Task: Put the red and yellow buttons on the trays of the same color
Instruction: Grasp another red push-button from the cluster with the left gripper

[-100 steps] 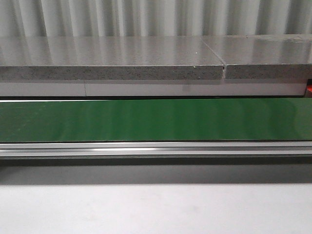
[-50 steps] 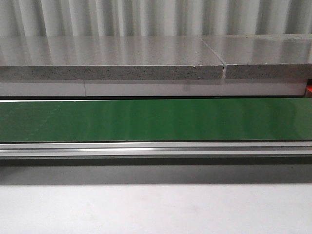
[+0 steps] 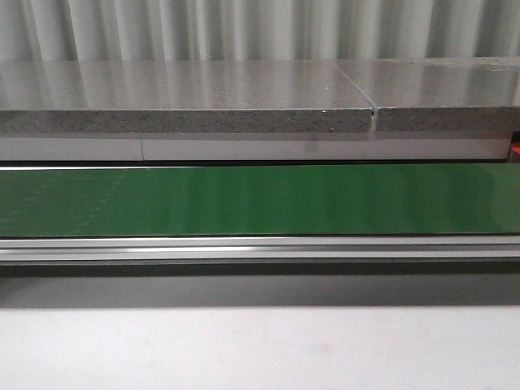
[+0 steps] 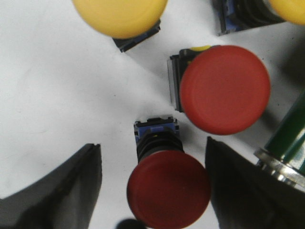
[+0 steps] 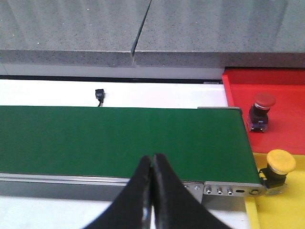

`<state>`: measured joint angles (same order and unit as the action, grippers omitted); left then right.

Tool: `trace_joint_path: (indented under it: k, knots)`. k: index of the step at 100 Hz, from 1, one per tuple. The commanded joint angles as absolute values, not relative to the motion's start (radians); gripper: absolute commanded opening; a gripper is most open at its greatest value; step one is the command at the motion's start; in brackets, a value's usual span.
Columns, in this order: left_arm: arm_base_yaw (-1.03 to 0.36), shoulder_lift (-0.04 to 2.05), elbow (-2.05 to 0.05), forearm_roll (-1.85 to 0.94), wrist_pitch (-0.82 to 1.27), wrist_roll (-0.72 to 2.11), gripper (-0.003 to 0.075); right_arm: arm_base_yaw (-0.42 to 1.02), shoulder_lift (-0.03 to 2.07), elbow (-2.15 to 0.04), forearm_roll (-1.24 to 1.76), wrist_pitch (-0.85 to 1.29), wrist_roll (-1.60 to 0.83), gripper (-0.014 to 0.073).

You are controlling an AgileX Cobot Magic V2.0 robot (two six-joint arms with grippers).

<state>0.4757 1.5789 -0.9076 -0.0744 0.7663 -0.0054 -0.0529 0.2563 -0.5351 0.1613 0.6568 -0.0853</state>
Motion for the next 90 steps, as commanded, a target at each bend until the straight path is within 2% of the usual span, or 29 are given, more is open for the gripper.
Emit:
trace_joint_path:
  k: [1,12,26,45,67,90]
  knots:
    - [0.474,1.548,-0.937,-0.09,0.743,-0.015,0.0346,-0.053,0.266,-0.557,0.163,0.589,-0.094,-0.0089]
    - [0.474,1.548,-0.937,-0.09,0.748,-0.015,0.0242,-0.053,0.266,-0.557,0.163,0.589,-0.094,-0.0089]
    - [0.474,1.546,-0.937,-0.09,0.754,-0.015,0.0172,-0.053,0.266,-0.557,0.163,0.589,-0.094,-0.0089]
    - [0.474,1.468,-0.958,-0.075,0.812,0.0,0.0168,-0.053,0.266,-0.557,0.163,0.589,-0.094,-0.0089]
    - [0.469,1.369,-1.085,-0.062,0.954,0.0,0.0168,-0.053,0.266,-0.557,0.163,0.589,-0.094,-0.0089]
    - [0.355,1.36,-1.201,-0.019,1.012,0.0,0.0168,-0.053,0.266,-0.557,0.163,0.589,-0.094,-0.0089]
